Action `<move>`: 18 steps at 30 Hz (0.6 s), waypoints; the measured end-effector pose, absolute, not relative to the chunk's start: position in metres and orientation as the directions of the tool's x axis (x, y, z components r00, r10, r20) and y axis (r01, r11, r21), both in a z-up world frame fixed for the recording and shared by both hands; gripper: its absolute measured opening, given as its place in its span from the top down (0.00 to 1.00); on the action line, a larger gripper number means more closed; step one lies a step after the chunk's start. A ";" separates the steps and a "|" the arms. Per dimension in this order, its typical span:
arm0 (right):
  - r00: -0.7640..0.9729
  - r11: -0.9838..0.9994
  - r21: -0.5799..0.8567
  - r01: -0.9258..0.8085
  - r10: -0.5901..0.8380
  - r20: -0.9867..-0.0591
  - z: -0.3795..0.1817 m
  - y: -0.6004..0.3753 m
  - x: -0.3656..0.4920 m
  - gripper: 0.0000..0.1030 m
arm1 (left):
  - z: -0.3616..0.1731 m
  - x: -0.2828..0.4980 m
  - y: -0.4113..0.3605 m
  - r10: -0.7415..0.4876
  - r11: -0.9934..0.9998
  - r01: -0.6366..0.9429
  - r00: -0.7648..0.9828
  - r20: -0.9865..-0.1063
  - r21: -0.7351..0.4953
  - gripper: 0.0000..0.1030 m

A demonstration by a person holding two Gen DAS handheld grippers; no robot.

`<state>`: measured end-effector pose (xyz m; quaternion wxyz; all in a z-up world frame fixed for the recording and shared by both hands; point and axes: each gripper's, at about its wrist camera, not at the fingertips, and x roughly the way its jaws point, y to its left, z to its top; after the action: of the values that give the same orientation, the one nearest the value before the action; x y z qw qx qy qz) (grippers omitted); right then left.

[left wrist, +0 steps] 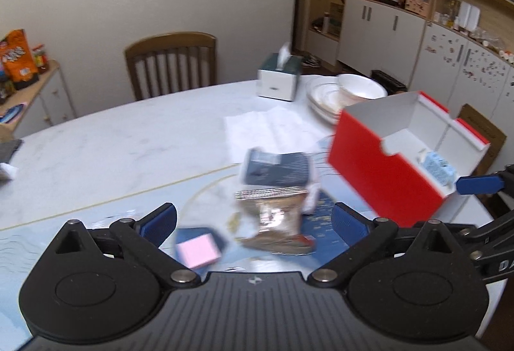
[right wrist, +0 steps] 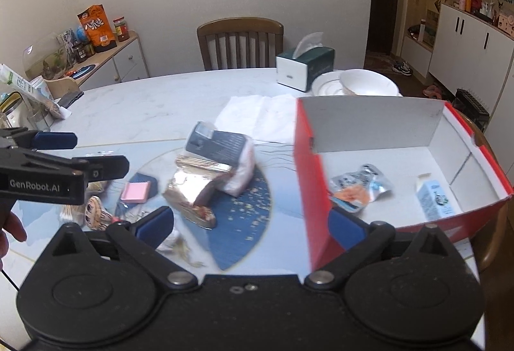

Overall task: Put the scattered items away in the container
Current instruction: 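Withdraw both tools from the red box back over the table items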

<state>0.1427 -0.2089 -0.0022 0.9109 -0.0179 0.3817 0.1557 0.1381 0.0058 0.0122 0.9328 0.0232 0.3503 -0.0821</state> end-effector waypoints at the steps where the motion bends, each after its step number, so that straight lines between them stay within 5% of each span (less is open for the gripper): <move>1: 0.659 0.950 0.086 -0.299 0.271 -0.701 -0.004 -0.204 0.143 0.01 | 0.010 0.137 0.013 -0.131 0.987 0.162 0.740 -0.660 -0.015 0.00; 18: 0.621 0.950 0.077 -0.303 0.258 -0.740 -0.043 -0.134 0.151 0.02 | -0.029 0.129 0.095 -0.018 0.999 0.042 0.747 -0.664 0.020 0.00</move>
<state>0.1510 -0.1338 -0.0434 0.8998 -0.0277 0.4065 0.1560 0.1293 0.0949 -0.0292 0.9345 0.0168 0.3551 -0.0163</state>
